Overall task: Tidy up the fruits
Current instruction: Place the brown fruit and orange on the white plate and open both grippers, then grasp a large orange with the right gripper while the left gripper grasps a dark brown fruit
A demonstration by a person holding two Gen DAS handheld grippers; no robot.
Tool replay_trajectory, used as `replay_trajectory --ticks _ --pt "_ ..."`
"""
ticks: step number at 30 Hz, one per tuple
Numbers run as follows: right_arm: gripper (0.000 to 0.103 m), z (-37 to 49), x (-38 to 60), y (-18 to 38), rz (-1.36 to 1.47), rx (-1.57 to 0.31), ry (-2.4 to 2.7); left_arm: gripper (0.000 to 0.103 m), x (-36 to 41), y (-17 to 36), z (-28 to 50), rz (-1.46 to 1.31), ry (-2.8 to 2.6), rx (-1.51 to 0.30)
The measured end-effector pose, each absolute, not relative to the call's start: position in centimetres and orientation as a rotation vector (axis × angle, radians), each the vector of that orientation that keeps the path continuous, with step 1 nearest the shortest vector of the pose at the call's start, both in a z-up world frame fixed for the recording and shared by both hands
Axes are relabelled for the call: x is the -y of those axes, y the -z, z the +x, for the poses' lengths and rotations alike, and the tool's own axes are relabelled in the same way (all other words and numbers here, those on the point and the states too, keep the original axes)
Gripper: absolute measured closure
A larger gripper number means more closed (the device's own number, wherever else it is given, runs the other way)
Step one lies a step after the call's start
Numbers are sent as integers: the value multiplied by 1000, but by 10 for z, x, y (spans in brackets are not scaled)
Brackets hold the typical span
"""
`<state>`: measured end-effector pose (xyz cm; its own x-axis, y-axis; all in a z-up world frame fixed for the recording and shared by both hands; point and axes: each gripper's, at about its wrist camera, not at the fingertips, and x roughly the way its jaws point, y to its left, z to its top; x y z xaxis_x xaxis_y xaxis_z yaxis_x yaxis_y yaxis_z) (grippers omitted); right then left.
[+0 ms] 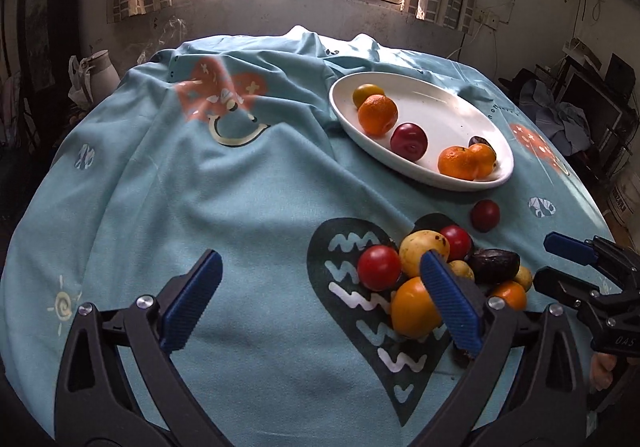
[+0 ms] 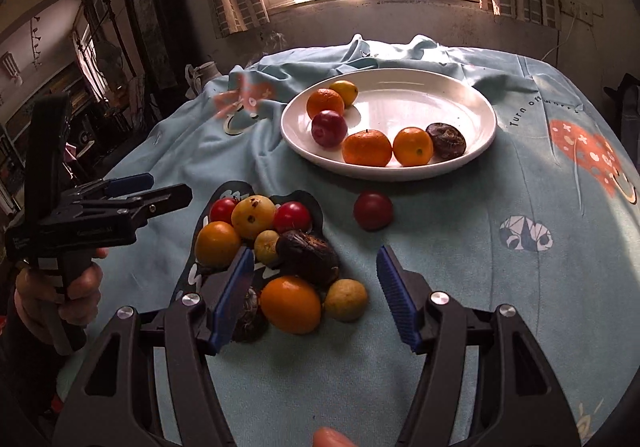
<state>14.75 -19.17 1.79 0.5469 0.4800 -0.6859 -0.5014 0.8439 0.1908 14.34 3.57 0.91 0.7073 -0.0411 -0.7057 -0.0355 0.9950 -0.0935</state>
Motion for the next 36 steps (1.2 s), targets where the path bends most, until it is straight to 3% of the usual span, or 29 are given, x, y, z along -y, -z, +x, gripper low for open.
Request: replay_trajectory --ticks 3,5,7,16,31,33,36 --pt "41 132 189 -20 -54 -790 -614 2 -39 -14 139 -107 -8 -769" --pt "52 128 187 -17 -43 -808 -649 2 -41 -15 137 -120 1 -767" --pt "55 127 183 -14 -54 -835 -670 2 -40 -16 137 -120 4 -766" --pt "56 135 183 5 -13 -952 -652 2 -37 -16 136 -112 13 -765" --pt "56 156 190 20 163 -994 -631 2 -25 -19 128 -76 40 -746" --pt "63 156 190 20 164 -990 -627 2 -23 -19 127 -67 42 -742" --pt "64 155 191 20 164 -992 -626 2 -22 -19 126 -59 41 -739"
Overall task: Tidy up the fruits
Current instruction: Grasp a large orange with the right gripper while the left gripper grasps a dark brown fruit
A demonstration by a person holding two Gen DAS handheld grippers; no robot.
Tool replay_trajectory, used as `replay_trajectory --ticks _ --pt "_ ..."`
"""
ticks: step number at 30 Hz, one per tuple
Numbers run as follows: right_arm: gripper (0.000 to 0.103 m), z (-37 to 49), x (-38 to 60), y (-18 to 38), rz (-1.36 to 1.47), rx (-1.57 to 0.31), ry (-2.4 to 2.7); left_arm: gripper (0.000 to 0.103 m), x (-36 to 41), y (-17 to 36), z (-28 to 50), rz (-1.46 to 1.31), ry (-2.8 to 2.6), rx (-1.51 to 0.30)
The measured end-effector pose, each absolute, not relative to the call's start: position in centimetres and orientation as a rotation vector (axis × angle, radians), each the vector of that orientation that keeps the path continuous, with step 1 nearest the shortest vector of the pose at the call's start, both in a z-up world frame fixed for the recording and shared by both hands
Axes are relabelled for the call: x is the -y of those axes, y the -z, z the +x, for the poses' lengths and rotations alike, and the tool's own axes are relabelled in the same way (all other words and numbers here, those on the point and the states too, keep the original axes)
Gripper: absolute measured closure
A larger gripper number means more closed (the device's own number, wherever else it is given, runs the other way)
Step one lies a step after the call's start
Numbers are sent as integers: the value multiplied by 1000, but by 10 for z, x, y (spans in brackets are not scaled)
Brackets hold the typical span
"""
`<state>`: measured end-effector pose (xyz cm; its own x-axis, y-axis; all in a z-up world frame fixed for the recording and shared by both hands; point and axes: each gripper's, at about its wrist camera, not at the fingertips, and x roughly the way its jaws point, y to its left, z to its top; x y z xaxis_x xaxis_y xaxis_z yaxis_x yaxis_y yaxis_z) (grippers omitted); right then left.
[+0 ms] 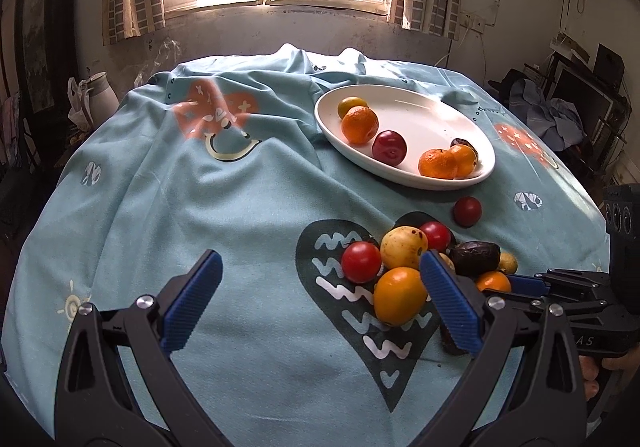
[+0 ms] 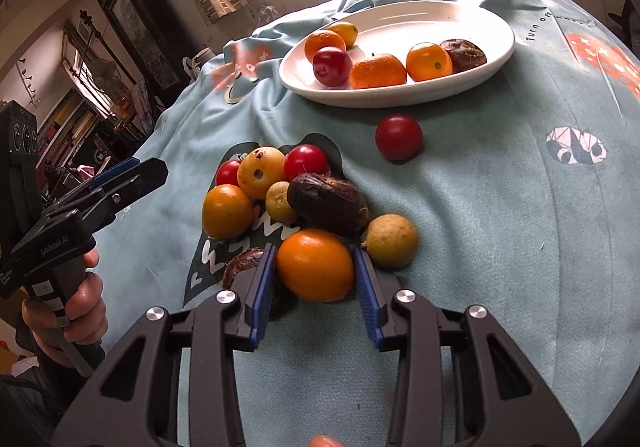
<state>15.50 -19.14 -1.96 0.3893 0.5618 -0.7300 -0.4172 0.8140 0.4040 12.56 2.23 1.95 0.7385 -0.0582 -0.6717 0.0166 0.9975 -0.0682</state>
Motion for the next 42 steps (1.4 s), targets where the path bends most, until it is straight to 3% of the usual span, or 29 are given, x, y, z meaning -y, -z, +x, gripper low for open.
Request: replay_trajectory --ticks 12,17,23,42 --pt "64 147 222 -13 267 -864 -618 7 21 -19 104 67 311 -724" --pt "64 148 229 -16 296 -856 -599 36 59 0 90 223 435 -757" --pt "64 147 228 -17 298 -860 -604 49 67 22 100 239 441 -839" --pt "64 145 224 -15 296 -873 -612 58 77 34 108 260 436 -861"
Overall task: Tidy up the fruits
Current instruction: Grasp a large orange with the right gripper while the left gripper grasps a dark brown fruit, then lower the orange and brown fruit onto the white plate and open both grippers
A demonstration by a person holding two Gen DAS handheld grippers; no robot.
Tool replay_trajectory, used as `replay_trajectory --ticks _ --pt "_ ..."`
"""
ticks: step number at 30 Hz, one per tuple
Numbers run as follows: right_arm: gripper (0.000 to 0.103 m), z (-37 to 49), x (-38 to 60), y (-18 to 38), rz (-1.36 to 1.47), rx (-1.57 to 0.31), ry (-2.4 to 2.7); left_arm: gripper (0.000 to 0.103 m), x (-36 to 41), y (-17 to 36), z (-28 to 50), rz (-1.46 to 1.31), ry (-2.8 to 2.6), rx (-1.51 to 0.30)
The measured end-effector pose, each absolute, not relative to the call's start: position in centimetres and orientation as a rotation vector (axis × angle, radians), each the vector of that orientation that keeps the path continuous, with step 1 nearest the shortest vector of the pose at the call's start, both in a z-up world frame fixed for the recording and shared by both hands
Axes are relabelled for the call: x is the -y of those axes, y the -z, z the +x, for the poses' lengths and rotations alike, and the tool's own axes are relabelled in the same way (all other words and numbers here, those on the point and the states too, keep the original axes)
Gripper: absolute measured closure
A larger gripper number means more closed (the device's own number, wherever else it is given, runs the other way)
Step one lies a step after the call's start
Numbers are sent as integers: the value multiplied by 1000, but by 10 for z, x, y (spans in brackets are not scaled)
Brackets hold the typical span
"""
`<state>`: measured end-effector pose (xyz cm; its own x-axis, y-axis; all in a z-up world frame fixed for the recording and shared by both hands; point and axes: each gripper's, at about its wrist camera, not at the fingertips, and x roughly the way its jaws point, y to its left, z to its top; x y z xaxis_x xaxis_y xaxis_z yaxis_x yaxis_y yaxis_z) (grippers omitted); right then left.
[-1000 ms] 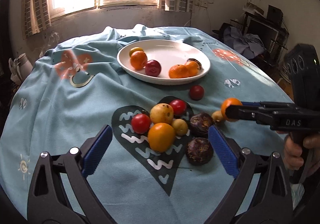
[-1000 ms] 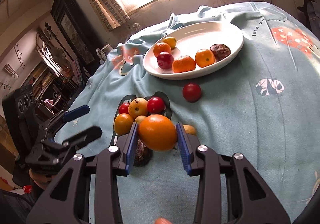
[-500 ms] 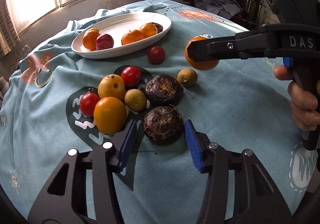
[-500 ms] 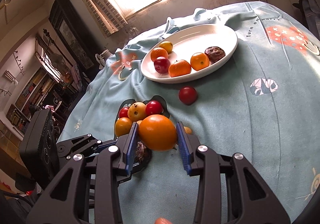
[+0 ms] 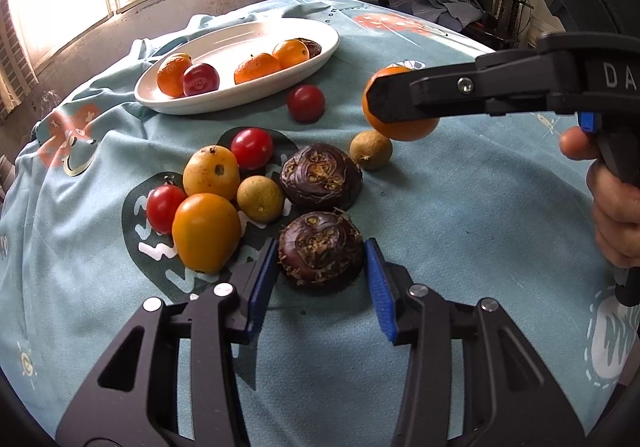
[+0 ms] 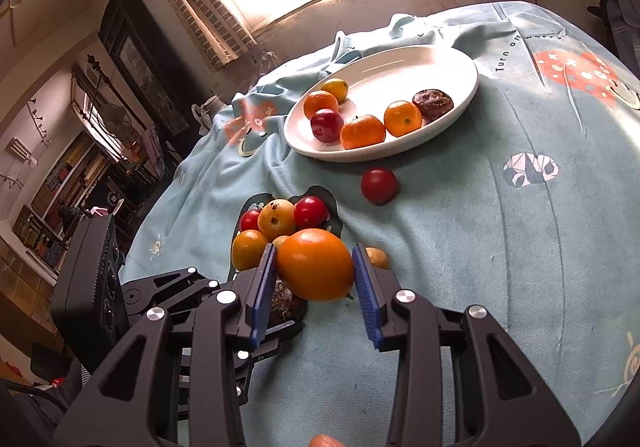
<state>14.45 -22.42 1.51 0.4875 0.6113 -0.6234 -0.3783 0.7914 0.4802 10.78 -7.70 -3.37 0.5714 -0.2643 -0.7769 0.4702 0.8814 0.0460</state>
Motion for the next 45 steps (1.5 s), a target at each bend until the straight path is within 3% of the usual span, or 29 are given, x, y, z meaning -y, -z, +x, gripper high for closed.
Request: replay_trajectory --ticks 14,20,23,33,42,45 --pt "64 145 220 -10 274 -865 -626 58 68 14 99 229 418 -787" --pt "64 150 214 -11 270 -855 -658 58 36 -10 115 1 481 -827" --pt "64 160 216 -13 303 -854 -652 58 36 -24 126 76 405 -776" --pt "64 238 225 -35 300 -687 -466 58 38 -45 225 13 303 -749" --pt "64 303 223 -13 262 -717 -422 58 56 -30 304 11 275 -794" --pt "60 310 218 -8 243 -739 -431 57 58 -22 316 22 257 -822"
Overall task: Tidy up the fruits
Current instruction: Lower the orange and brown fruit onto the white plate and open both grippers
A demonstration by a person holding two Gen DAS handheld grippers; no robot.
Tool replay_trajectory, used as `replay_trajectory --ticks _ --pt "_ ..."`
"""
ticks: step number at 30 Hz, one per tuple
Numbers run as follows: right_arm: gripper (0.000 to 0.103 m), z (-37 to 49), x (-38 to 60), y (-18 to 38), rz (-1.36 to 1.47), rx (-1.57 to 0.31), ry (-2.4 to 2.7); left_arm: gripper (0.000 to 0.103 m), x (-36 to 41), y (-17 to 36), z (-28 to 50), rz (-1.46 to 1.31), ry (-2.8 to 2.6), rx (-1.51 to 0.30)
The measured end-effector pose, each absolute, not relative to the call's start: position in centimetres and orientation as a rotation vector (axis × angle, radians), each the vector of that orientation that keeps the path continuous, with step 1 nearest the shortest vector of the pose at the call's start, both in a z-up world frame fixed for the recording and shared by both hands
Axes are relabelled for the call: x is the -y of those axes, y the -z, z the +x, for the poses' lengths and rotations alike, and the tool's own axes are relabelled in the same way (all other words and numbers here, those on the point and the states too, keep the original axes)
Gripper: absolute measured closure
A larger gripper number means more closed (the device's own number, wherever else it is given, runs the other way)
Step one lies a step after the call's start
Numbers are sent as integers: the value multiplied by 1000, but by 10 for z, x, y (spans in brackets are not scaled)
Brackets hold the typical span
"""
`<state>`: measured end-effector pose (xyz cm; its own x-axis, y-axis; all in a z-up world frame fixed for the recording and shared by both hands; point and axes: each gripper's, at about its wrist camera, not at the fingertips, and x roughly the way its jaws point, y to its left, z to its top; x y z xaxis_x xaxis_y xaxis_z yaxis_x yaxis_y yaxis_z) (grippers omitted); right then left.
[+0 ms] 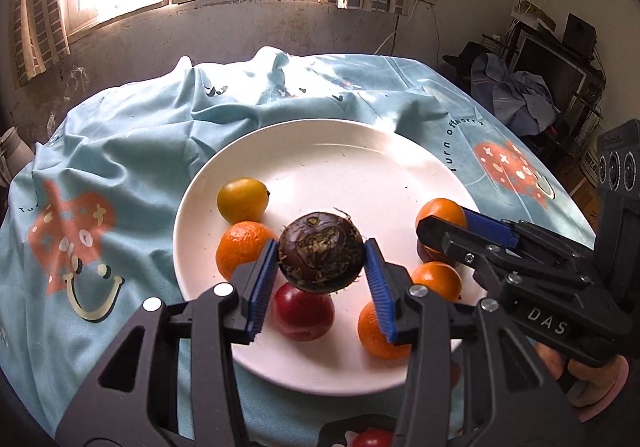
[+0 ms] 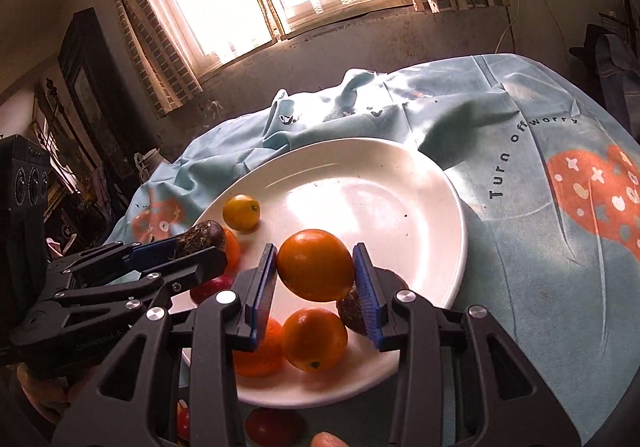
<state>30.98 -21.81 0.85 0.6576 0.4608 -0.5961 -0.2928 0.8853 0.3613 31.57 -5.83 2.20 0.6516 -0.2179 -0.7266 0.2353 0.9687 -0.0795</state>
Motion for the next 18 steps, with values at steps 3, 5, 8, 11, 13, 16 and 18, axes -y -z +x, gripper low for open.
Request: replay_trajectory --ticks 3,5,8,11,13,16,18 --pt "55 305 219 -15 224 -738 -422 23 52 -26 311 31 195 -801" --pt "50 297 222 -24 218 -723 -434 13 44 -37 297 14 190 -755" --pt "40 277 225 -37 211 -702 -438 9 33 -50 273 8 186 -738" --pt "40 255 225 -40 205 -711 -456 4 22 -56 240 15 153 -714" --pt "40 240 222 -37 189 -739 -469 2 15 -55 216 14 148 -704" --pt "40 216 215 -29 156 -774 -507 2 3 -44 183 -4 132 -702" --pt "40 199 209 -23 128 -781 -529 2 -3 -32 168 -14 122 -709"
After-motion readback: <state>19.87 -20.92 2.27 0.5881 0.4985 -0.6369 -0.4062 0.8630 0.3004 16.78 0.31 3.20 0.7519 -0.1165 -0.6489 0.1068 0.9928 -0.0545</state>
